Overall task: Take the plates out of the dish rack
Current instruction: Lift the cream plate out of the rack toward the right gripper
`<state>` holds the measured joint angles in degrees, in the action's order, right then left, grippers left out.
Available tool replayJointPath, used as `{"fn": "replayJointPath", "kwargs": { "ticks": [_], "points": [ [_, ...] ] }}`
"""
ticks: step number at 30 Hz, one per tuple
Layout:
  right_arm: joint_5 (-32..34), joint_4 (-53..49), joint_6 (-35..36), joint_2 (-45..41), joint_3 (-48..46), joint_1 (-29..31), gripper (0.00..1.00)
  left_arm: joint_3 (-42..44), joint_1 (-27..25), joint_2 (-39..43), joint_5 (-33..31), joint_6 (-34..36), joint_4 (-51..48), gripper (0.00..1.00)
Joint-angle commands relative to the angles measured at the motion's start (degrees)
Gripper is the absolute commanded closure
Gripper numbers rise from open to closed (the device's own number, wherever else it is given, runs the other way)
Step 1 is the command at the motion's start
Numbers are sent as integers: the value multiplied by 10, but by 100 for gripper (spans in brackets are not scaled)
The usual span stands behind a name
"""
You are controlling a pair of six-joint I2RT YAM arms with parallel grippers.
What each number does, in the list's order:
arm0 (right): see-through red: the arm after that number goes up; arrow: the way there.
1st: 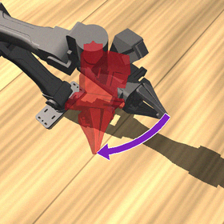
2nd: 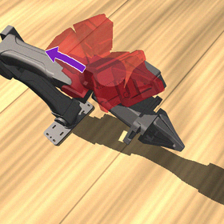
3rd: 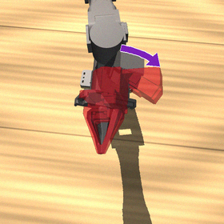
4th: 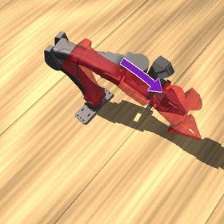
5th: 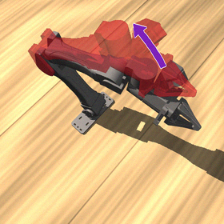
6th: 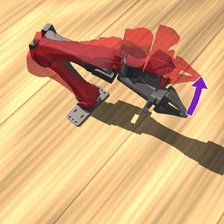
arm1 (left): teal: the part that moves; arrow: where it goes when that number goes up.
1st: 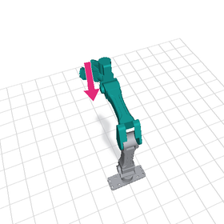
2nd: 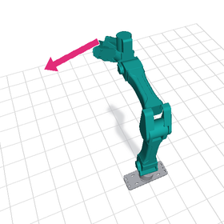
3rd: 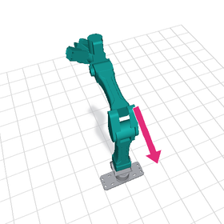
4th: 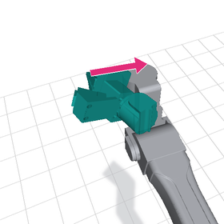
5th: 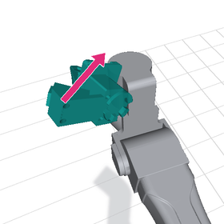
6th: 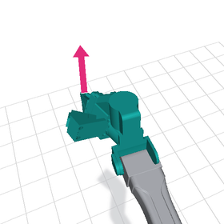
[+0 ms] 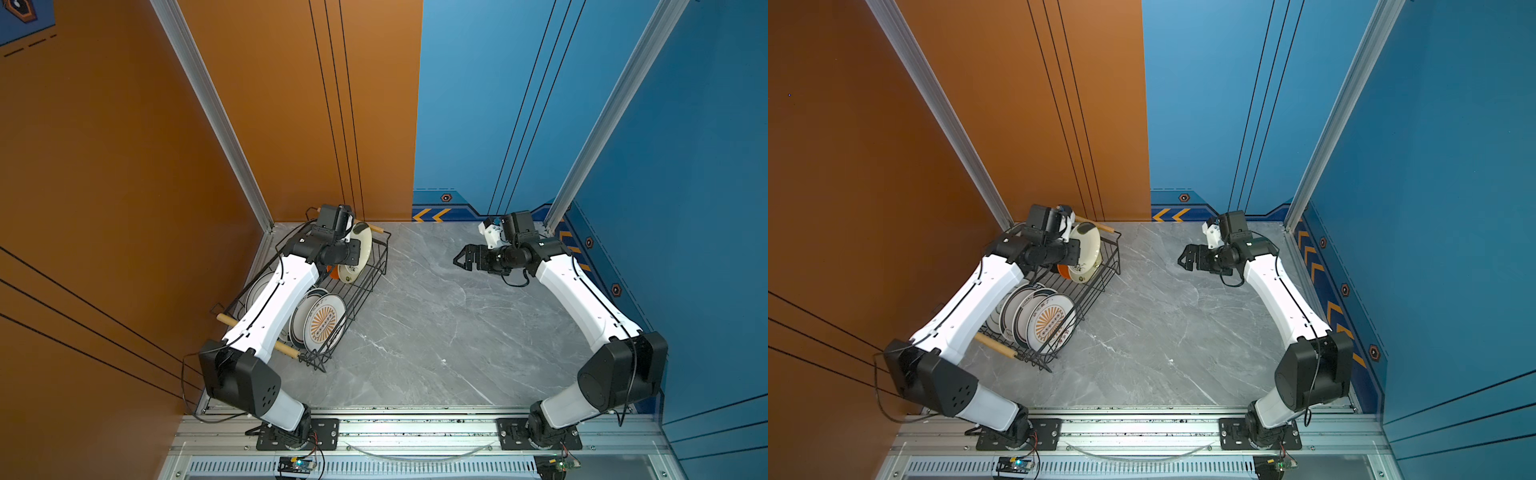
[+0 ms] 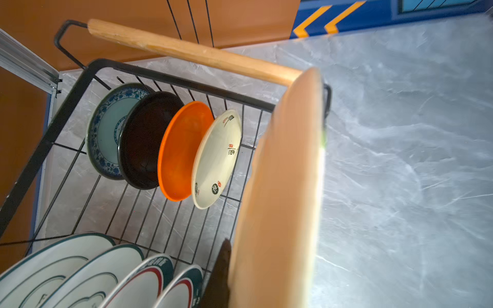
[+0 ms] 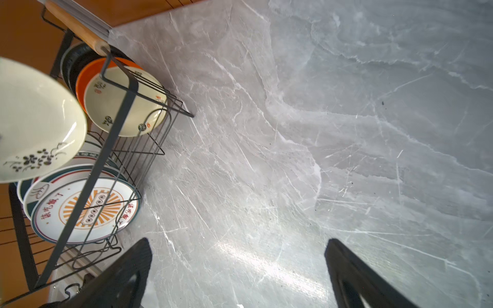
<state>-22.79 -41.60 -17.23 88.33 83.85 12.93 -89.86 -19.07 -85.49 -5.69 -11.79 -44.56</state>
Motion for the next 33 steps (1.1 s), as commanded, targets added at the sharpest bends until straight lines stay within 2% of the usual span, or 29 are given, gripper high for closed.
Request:
{"fn": "replayJointPath", "kwargs": {
  "ticks": [1,7,10,14,17,23,31,33],
  "points": [
    [-17,69,-55,-26,-23,-2,0,16,-14,46,28,-124,-7,99],
    [-85,229,-149,-70,-108,-2,0,41,-102,85,27,-234,31,100],
    [-108,265,-171,-89,-145,5,0,69,-151,105,-3,-274,64,99],
    [-111,337,-224,-148,-223,14,0,140,-206,133,-12,-327,125,99],
    [-98,349,-244,-199,-271,24,0,182,-243,153,-31,-345,153,98],
    [-70,348,-289,-277,-345,37,1,239,-268,180,-8,-370,199,99],
    [-70,393,-330,-324,-398,61,10,305,-291,203,6,-411,297,99],
    [-86,428,-350,-316,-412,66,16,325,-300,202,1,-415,313,99]
  ]
}}
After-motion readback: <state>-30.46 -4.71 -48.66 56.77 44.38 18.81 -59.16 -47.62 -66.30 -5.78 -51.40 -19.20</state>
